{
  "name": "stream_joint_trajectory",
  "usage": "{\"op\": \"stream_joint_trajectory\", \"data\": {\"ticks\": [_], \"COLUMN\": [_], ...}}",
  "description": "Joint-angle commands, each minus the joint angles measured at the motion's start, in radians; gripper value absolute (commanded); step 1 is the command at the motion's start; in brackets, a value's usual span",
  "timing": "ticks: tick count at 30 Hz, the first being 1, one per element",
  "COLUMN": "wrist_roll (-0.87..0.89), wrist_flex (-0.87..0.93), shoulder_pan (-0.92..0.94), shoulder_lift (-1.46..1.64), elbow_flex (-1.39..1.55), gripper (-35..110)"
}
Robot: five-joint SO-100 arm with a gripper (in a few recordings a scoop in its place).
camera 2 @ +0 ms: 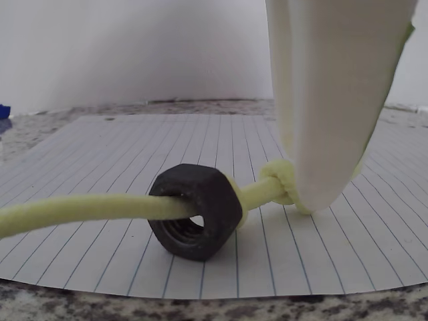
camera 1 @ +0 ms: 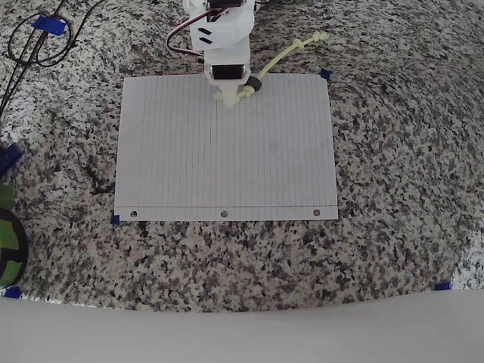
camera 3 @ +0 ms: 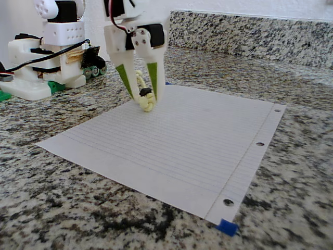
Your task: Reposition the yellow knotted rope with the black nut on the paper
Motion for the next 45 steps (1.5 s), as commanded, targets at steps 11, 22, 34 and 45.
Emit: {"op": "stream_joint_trajectory", "data": {"ticks": [11,22,34,45], "wrist_roll": [-0.011,-0.011,-0.011,-0.011], "wrist_flex": [0.015,0.015,0.003,-0.009], "shoulder_pan": [0.002,-0.011,-0.023,0.034], "shoulder_lift": [-0.089,-0.109,-0.110,-0.017], "elbow_flex": [-0.081,-0.092,-0.092,-0.091], "gripper": [34,29,0,0]}}
